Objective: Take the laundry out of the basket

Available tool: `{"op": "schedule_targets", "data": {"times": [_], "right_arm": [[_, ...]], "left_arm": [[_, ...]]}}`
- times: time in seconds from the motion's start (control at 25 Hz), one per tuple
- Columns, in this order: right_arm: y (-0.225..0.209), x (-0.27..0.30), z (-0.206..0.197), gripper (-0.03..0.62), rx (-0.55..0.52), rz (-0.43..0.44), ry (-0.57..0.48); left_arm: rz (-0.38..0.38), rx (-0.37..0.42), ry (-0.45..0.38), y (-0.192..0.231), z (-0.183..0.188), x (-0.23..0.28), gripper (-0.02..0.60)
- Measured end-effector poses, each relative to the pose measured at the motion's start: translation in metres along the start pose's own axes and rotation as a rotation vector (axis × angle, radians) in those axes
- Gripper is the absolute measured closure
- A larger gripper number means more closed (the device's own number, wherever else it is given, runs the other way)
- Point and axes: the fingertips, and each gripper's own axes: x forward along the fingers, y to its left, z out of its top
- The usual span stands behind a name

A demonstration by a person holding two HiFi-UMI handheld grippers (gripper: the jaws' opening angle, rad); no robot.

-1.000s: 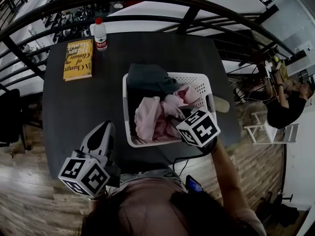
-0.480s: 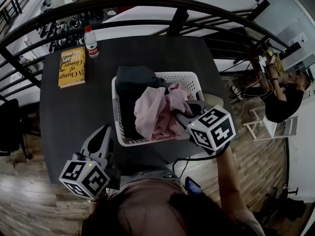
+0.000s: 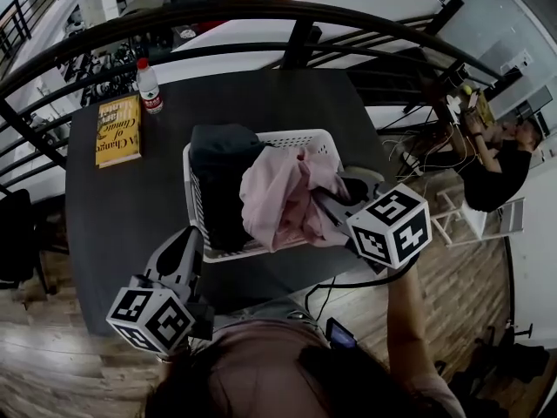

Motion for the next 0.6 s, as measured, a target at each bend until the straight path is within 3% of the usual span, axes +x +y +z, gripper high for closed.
{"op": "schedule_targets", "data": {"times": [0.4,0.6], "right_arm": [[-0.029,-0.059,0.026,0.499,0.03,-0.071,-0.153],[-0.06,-0.11,0.036,0.499,0.032,-0.104,-0.212]], "left_arm": [[-0.028,0.021,0.017,-0.009,-0.008,0.007,0.581],[-0.039,0.029,0.025,-0.044,-0.009,0.018,0.581]]}}
